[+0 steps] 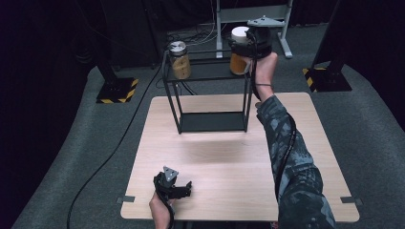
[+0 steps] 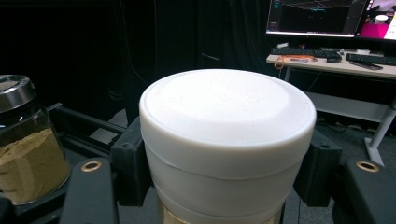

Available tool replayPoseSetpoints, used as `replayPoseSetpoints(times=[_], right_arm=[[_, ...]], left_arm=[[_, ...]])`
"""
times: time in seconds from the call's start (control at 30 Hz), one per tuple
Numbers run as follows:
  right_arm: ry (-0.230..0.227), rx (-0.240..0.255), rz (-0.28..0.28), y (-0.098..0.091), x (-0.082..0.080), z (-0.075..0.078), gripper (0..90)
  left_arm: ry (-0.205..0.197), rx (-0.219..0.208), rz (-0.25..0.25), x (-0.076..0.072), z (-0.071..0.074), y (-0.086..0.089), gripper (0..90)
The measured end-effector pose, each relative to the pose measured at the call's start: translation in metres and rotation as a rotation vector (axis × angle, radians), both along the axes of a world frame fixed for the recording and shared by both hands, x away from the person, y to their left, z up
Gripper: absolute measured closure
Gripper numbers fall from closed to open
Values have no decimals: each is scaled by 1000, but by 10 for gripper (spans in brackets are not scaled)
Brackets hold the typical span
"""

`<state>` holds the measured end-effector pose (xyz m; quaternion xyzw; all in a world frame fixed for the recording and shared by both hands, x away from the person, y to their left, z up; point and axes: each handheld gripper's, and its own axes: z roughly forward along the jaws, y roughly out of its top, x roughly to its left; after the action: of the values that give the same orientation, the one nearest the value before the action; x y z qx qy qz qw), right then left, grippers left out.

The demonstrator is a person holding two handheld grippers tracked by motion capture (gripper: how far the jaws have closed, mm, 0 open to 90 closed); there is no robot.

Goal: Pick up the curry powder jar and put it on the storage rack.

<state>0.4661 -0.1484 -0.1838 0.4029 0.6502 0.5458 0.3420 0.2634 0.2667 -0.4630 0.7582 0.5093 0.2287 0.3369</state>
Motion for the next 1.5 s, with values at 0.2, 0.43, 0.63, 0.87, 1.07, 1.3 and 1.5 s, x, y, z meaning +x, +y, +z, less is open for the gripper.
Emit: replayPoseSetpoints(times=[0.2,0.43,0.63,0.87,1.07,1.3,1.5], right_arm=[[-1,-1,3,-1,0,0,328],[-1,-5,9,-3,1,1,324],[-32,-27,10,-7,-6,-8,0],[-8,-81,17,-25,-30,-19,0],[39,-102,-2,-55,-69,-50,0],[137,-126,-44,-90,-124,-116,0],[287,-109,-124,-117,-168,-192,0]], left_arm=[[1,2,1,0,0,0,29],[4,1,1,1,0,-1,28],[4,2,2,1,0,-1,27],[5,2,5,1,0,-1,25],[3,6,9,0,0,-2,22],[-1,9,13,0,0,-4,19],[-7,16,14,-1,0,-5,17]])
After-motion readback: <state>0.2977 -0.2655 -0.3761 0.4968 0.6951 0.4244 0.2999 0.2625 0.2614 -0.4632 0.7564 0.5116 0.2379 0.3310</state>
